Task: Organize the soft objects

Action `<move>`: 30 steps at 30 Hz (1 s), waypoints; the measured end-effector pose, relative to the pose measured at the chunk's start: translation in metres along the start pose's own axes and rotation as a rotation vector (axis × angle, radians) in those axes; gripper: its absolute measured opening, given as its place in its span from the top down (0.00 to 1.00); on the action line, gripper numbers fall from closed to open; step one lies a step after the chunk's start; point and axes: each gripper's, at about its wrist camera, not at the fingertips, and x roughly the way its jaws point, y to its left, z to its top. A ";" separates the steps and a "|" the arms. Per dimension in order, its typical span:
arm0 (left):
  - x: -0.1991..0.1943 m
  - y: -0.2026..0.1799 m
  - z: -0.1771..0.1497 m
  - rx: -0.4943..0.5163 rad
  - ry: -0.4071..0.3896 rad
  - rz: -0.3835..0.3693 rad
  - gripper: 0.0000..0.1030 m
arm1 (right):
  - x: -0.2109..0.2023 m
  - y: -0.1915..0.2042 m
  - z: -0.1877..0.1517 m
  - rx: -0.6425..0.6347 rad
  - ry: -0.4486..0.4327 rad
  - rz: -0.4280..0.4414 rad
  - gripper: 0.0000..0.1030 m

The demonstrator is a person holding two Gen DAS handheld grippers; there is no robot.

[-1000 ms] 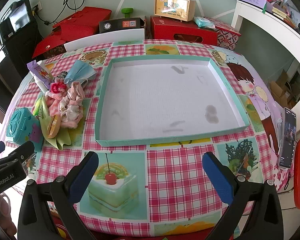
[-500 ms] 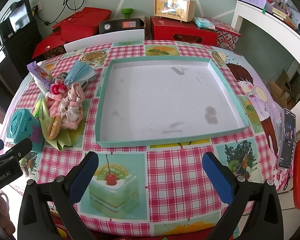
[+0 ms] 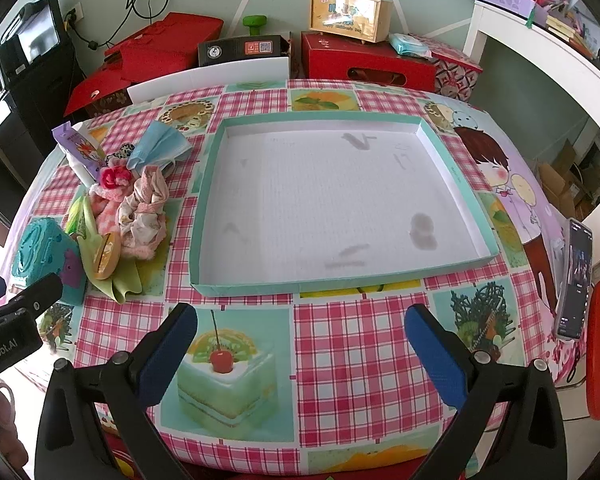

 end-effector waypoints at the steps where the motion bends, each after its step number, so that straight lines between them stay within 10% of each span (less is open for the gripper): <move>1: 0.000 0.000 0.000 0.000 0.000 0.000 0.00 | 0.000 0.000 0.000 0.000 0.000 0.000 0.00; 30: 0.002 0.008 0.006 0.004 -0.013 0.009 0.00 | 0.005 0.004 0.003 -0.009 0.007 0.003 0.00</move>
